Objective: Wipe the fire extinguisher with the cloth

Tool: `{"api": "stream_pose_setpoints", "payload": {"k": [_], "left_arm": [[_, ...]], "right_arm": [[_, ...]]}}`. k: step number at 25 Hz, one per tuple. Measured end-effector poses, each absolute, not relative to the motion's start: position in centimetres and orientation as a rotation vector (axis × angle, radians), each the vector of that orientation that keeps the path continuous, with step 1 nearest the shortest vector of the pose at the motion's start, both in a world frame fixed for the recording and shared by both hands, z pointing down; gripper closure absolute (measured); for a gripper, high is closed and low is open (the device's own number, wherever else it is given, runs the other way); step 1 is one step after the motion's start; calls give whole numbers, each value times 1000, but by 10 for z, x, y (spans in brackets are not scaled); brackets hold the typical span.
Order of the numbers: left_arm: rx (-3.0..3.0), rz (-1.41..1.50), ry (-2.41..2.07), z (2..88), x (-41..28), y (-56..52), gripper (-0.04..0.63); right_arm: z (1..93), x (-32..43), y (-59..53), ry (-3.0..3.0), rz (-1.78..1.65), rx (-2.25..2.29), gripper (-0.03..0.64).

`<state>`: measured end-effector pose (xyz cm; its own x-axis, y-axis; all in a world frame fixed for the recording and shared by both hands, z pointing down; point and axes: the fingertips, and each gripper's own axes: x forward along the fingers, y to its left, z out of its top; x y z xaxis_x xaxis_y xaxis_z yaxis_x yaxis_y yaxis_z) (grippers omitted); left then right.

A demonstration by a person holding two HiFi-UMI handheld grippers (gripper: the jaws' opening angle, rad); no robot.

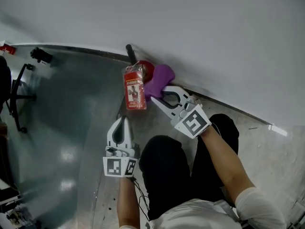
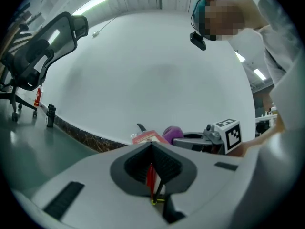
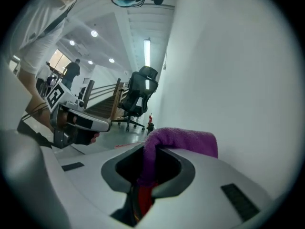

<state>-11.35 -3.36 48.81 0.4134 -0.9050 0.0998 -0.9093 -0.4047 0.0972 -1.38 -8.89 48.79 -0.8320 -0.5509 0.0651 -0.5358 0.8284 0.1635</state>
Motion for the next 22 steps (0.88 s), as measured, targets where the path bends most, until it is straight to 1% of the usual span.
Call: {"api": "stream_pose_setpoints", "payload": {"k": [2, 5, 9, 14, 18, 22], "left_arm": [[2538, 60, -1610, 491, -110, -39, 591], [2540, 67, -1590, 496, -109, -42, 591], [2526, 57, -1559, 500, -112, -42, 591], [2475, 40, -1575, 507, -122, -38, 591], [2454, 45, -1570, 508, -127, -31, 591], [2452, 79, -1558, 512, -135, -25, 591]], "right_arm": [[498, -1, -97, -2807, -292, 876, 561], [544, 19, -106, -2627, -330, 824, 561], [617, 37, -119, -2471, -169, 798, 561], [705, 30, -134, -2366, 68, 786, 561], [760, 30, -128, -2286, 243, 795, 561], [796, 25, -121, -2241, 329, 777, 561]]}}
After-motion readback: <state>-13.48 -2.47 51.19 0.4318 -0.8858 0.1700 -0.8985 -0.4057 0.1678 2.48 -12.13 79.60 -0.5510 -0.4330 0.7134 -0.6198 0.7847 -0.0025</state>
